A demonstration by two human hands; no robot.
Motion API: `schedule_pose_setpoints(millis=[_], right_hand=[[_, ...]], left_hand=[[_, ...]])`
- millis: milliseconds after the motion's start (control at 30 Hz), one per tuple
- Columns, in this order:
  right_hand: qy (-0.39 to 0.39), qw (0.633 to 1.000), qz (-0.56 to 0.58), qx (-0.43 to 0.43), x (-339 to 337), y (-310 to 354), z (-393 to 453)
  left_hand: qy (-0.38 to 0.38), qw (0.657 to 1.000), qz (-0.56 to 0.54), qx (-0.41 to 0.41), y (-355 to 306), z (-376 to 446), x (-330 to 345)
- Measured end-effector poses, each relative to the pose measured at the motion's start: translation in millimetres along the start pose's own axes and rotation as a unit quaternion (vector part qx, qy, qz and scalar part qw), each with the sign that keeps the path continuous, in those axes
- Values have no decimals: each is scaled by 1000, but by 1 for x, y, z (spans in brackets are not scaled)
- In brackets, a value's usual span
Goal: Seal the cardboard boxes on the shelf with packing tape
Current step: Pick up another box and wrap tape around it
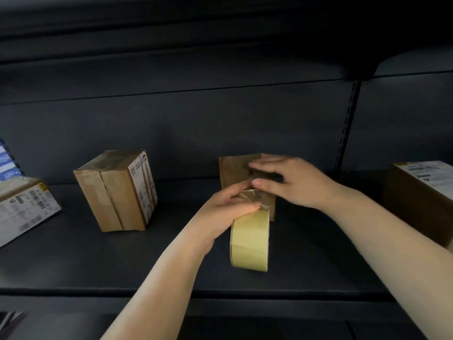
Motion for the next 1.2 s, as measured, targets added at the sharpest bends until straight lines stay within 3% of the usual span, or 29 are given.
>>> schedule_pose_setpoints(millis=[67,200,400,600,767,900,967,1033,1133,1200], right_hand=[[28,999,-17,-7,21,-1,15],[-31,999,40,-12,29,-10,19],[-68,997,-32,-30,33,-10,20],[-100,990,-97,-23,36,1,10],[-72,986,-153,3,48,19,8],[-88,993,-83,0,32,32,-6],[-159,985,8,66,-2,3,-22],[-156,971,-12,180,-21,-48,-44],[51,922,-142,358,-1,-119,-79],[103,893,-175,402,9,-137,-94]], left_hand=[[1,1000,-2,2,-1,-1,-1],[-9,1000,-3,0,-2,-4,-2],[-17,1000,18,-14,-2,-20,-10],[-100,994,-12,-36,8,-42,-42],[-146,988,-43,-26,7,-53,-63],[-126,992,-14,21,-5,-54,-62],[-99,994,17,41,-12,-54,-56],[-80,994,53,58,-17,-54,-50],[-83,992,68,70,-22,-54,-44],[-87,992,65,72,-24,-51,-40]])
Point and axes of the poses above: each hand's wrist, its own z-axis towards the middle knuckle, its own x-axis out of the palm, y = z × x, the point moved 9 cm from there along z, towards the middle knuckle, and after that the axes turned 9 degrees about x, right-handed, at the moved point
